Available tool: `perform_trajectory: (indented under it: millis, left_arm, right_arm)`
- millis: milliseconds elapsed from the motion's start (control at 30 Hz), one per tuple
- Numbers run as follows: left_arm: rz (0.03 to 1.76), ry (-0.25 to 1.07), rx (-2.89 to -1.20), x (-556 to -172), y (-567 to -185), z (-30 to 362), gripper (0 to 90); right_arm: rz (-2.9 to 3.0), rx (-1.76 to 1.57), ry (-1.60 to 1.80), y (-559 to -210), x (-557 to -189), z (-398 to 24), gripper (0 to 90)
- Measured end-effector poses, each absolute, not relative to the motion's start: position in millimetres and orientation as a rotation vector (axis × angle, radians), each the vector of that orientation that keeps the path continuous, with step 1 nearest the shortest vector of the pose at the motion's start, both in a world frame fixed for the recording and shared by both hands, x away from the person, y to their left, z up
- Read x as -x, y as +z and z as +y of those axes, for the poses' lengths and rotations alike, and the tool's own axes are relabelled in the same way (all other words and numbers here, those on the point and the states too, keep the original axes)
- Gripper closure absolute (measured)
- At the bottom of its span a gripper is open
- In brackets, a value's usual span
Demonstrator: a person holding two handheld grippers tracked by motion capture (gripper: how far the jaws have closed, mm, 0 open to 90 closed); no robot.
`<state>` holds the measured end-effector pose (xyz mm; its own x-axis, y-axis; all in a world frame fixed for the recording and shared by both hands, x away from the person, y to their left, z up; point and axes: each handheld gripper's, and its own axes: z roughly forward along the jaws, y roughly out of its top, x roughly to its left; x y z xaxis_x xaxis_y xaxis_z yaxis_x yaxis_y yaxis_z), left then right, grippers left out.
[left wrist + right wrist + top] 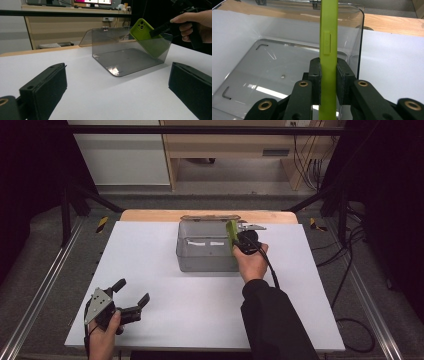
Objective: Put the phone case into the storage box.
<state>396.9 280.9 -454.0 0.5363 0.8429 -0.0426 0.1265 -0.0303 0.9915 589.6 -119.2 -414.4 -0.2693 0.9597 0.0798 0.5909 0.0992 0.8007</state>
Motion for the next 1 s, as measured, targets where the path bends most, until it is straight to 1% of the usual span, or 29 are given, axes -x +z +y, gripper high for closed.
perform_trajectory:
  millis: [1000]
  left_arm:
    - [0.873, 0.703, -1.522, -397.4, -454.8, 279.4, 1.7]
  right_arm:
    - [1.925, -1.538, 1.035, -415.5, -590.2, -119.5, 76.6]
